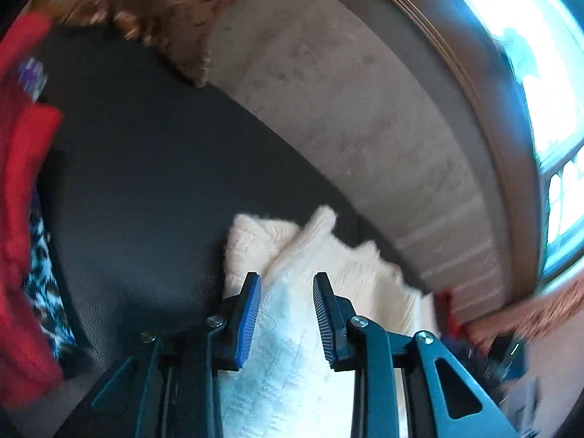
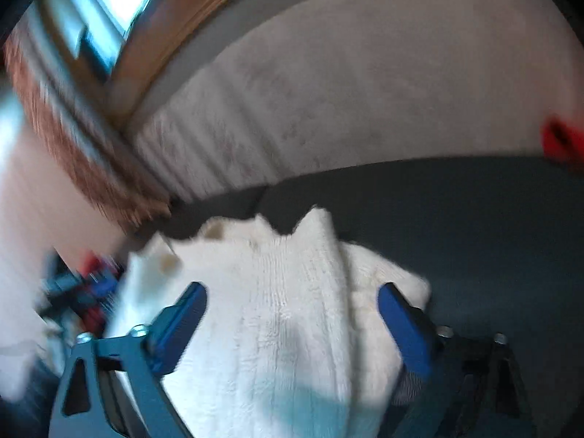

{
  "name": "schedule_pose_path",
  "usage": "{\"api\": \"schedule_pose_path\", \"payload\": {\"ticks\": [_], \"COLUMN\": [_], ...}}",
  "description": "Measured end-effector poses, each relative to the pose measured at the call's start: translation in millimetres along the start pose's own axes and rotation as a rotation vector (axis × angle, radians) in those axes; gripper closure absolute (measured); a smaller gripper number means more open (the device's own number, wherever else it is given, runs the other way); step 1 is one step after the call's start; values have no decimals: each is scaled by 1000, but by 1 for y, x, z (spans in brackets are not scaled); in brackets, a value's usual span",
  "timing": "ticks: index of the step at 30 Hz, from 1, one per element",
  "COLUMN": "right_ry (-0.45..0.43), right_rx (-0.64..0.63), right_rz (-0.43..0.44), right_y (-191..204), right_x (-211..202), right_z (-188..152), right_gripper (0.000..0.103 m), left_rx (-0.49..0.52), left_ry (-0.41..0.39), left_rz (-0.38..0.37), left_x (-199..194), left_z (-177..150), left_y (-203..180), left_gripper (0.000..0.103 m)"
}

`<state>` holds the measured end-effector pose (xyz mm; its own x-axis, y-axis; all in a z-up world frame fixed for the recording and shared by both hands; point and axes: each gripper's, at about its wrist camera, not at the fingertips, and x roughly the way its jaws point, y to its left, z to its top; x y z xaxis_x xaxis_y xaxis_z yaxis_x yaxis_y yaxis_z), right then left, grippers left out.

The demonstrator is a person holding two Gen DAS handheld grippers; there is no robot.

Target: Fold clothes

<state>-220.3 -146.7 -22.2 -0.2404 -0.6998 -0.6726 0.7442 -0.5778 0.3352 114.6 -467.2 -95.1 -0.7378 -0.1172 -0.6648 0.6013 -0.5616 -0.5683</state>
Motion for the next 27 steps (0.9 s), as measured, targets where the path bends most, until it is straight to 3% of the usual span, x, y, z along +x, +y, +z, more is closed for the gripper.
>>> {"api": "schedule_pose_path", "payload": {"ticks": [2, 4, 10, 12, 14, 16, 19, 21, 24, 27], "right_ry": [42, 82, 111, 115, 113, 91, 54, 88, 66, 55], "right_rx": [-48, -78, -94, -120, -142, -171, -124, -86, -48, -20], "right_rz": [-59, -119, -142, -167, -188, -222, -274, -280, -265, -240], "right_y": [7, 9, -1, 3, 8, 12, -3, -20, -30, -37], "right_x": [18, 35, 46, 47, 46, 37, 26, 33, 33, 31], "right_z": [0, -1, -13, -12, -11, -6, -4, -11, -15, -15], "right_gripper": [31, 32, 33, 41, 66, 87, 89, 89, 91, 89], "left_rx": [95, 171, 336, 384, 418, 384, 236, 173, 117, 81], "left_ry": [14, 34, 57, 71, 76, 44, 10, 33, 42, 2], "left_rz": [47, 75, 177, 188, 199, 201, 204, 237, 207, 217], "left_x": [9, 13, 37, 46, 52, 44, 28, 34, 36, 27], "left_z": [-4, -8, -4, -6, -9, -11, -9, -9, -13, -12], "left_y": [-10, -15, -33, -39, -44, -41, -15, 3, 13, 12], "left_gripper": [74, 71, 71, 72, 98, 98, 98, 98, 97, 88]}}
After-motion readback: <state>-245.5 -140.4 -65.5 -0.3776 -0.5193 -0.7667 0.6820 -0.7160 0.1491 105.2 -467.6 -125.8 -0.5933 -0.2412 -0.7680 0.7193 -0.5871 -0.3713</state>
